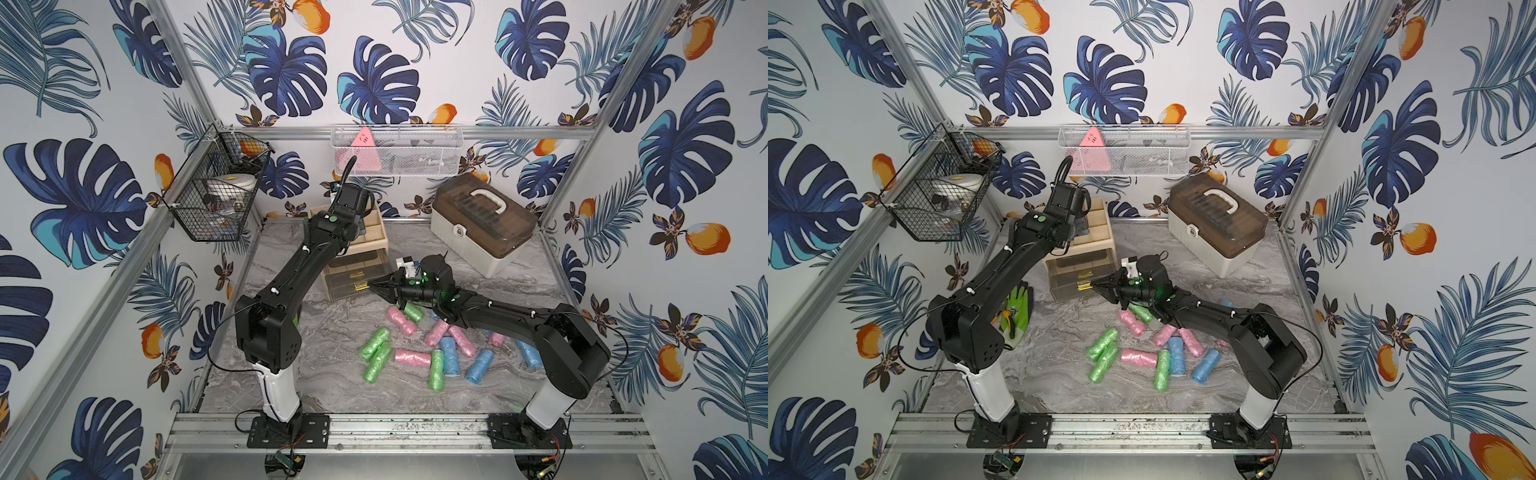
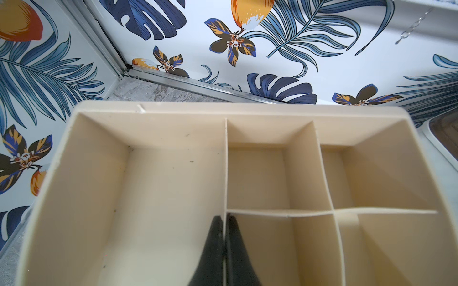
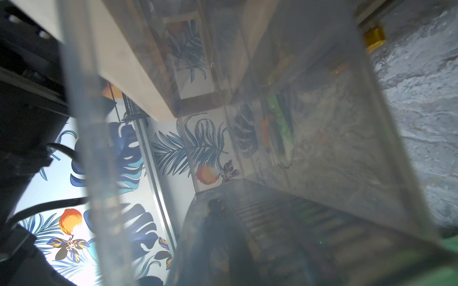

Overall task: Sort the rolls of trash bags by color and place them into the drawer
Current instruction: Open the drawer in the storage box.

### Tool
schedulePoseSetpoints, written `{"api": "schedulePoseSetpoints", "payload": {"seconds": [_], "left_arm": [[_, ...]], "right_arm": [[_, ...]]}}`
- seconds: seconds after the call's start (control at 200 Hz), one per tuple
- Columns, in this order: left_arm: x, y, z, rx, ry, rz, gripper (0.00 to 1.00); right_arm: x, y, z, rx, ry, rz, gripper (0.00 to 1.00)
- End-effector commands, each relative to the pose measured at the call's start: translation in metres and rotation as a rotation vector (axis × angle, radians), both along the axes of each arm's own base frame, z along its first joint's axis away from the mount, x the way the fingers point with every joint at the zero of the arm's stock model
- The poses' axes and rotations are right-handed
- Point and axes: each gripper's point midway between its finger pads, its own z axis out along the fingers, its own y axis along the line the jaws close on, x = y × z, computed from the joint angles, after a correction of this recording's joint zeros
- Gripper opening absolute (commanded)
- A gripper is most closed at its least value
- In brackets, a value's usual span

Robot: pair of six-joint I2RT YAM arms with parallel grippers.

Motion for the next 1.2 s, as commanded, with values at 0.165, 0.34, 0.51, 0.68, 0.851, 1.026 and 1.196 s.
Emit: {"api": "schedulePoseSetpoints", "payload": {"seconds": [0.165,0.34,0.51,0.68,0.851,1.026,1.196], "left_arm": [[0.008,0.008,0.012,0.038,-0.062,0.040,0.00],[0.009,0.007,0.008,0.035,-0.058,0.035,0.00],[0.009,0.003,0.009,0.019,-0.062,0.013,0.00],[0.007,0.000,0.009,-0.002,-0.063,-0.003,0.04],[0.004,0.000,0.011,-0.009,-0.070,-0.008,0.33],[-0.004,0.000,0.025,-0.040,-0.109,-0.018,0.63],[-0.013,-0.003,0.038,-0.077,-0.125,-0.049,0.80]], "right_arm": [[-0.014,0.005,-0.019,-0.011,0.076,0.010,0.01],[-0.016,0.007,-0.021,-0.001,0.087,0.008,0.01],[-0.017,0.001,-0.023,-0.040,0.078,-0.009,0.12],[-0.017,-0.005,-0.025,-0.078,0.074,-0.025,0.50],[-0.020,-0.010,-0.026,-0.092,0.074,-0.022,0.65],[-0.027,-0.021,-0.019,-0.144,0.020,-0.020,0.66],[-0.037,-0.039,-0.011,-0.217,-0.047,-0.014,0.65]]}}
